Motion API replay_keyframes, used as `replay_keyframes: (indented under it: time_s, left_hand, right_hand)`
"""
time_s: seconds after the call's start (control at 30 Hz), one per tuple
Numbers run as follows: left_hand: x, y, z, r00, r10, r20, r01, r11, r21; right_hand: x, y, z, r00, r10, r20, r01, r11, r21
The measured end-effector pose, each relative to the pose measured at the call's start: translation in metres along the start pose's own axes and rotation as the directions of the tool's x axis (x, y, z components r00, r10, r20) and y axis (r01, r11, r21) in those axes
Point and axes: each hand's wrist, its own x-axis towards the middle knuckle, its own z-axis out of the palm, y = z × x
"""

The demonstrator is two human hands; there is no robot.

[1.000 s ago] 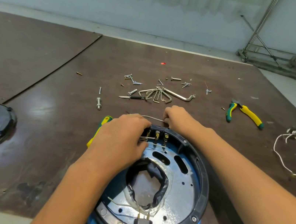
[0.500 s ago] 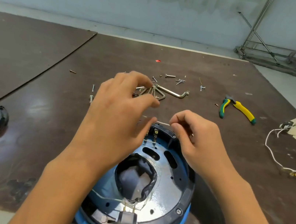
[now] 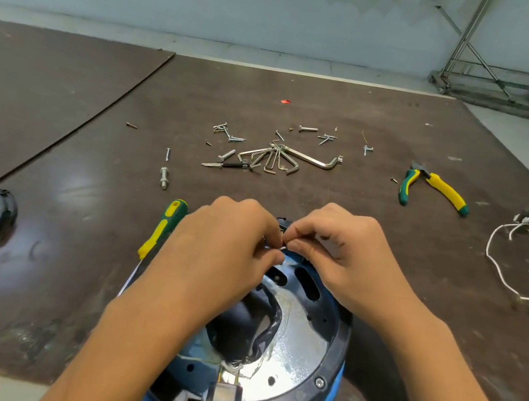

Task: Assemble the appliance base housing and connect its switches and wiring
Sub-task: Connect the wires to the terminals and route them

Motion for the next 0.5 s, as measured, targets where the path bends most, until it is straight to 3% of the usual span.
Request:
replay_keyframes:
  time_s: [0.13, 0.23, 0.3, 0.4, 0.5]
  left_hand:
    - [0.005, -0.006, 0.007, 1.000, 0.019, -0.018, -0.020, 1.000, -0.018]
    - [0.007, -0.008, 0.010, 0.996, 0.064, -0.068, -0.055, 0.990, 0.126]
    - [0.010, -0.008, 0.013, 0.997, 0.056, -0.045, -0.046, 0.979, 0.196]
    - [0.012, -0.008, 0.020, 1.000, 0.007, 0.022, -0.010, 0.986, 0.164]
    - [0.014, -0.006, 0.027, 0.999, -0.014, 0.044, 0.007, 0.988, 0.153]
  right_hand:
    - [-0.001, 0.004, 0.003, 0.996, 0.092, 0.004, -0.092, 0.996, 0.012]
    - [0.003, 0.009, 0.002, 0.991, 0.120, -0.057, -0.123, 0.991, -0.051]
    - [0.007, 0.011, 0.002, 0.981, 0.192, 0.013, -0.190, 0.977, -0.094]
    - [0.009, 0.011, 0.009, 0.947, 0.266, 0.181, -0.252, 0.963, -0.097]
    - [0.011, 0.011, 0.016, 0.944, 0.265, 0.199, -0.245, 0.962, -0.118]
